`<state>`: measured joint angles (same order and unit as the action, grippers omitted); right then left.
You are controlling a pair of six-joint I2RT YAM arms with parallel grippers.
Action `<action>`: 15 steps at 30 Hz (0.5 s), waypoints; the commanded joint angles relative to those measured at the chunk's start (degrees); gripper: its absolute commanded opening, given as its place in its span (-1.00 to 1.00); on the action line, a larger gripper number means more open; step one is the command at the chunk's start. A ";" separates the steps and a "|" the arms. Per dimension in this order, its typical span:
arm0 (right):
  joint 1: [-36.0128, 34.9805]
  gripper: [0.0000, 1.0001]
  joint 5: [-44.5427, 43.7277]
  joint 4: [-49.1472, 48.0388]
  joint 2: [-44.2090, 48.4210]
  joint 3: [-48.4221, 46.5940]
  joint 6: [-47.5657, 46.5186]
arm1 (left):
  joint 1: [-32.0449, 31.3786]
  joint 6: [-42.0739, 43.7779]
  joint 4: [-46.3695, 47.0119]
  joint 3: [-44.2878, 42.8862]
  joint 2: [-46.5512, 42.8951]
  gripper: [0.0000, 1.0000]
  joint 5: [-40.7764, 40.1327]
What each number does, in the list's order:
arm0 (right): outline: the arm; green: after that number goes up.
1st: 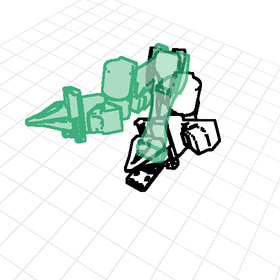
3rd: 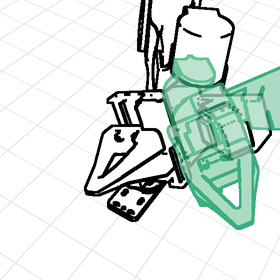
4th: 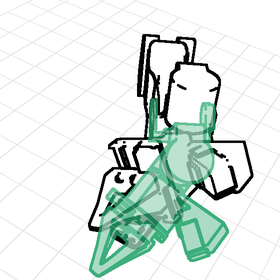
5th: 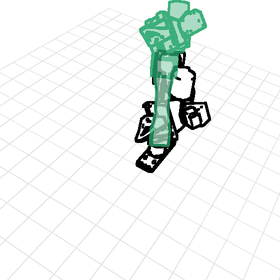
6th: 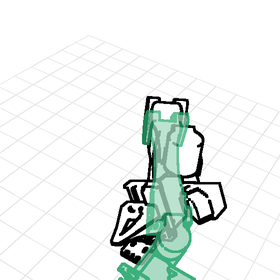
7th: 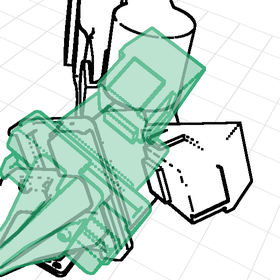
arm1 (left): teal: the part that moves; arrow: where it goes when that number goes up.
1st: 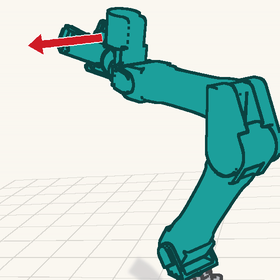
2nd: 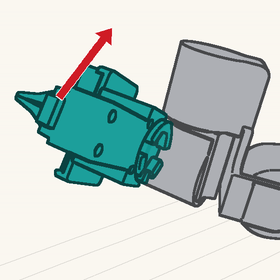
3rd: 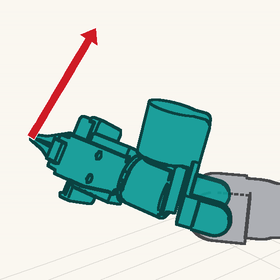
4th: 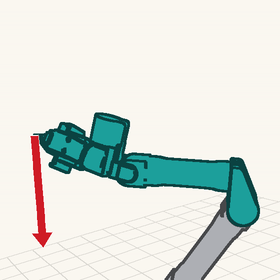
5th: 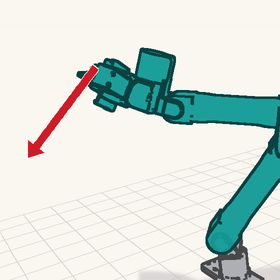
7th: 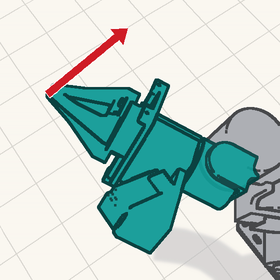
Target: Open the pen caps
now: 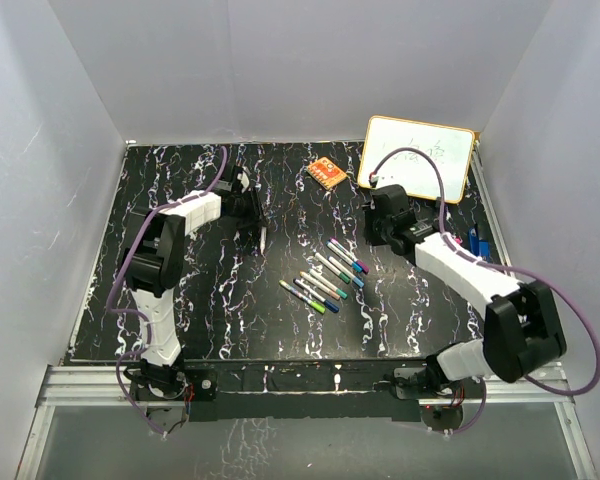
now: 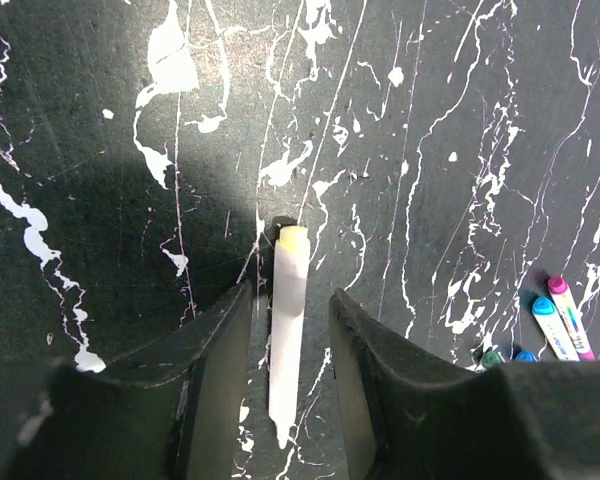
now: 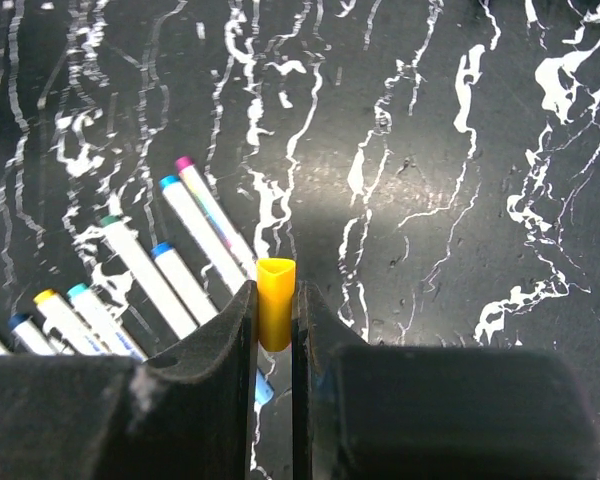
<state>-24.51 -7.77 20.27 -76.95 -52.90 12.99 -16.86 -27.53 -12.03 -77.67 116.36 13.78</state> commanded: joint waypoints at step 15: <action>8.60 -1.00 -2.23 -3.04 -21.48 -12.70 0.43 | -0.38 -1.72 1.23 3.96 -13.91 -0.03 -3.61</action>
<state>-16.10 -8.88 18.46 -97.01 -61.95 13.76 -17.12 -28.29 -12.36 -75.66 112.31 10.52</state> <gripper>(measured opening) 0.113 0.474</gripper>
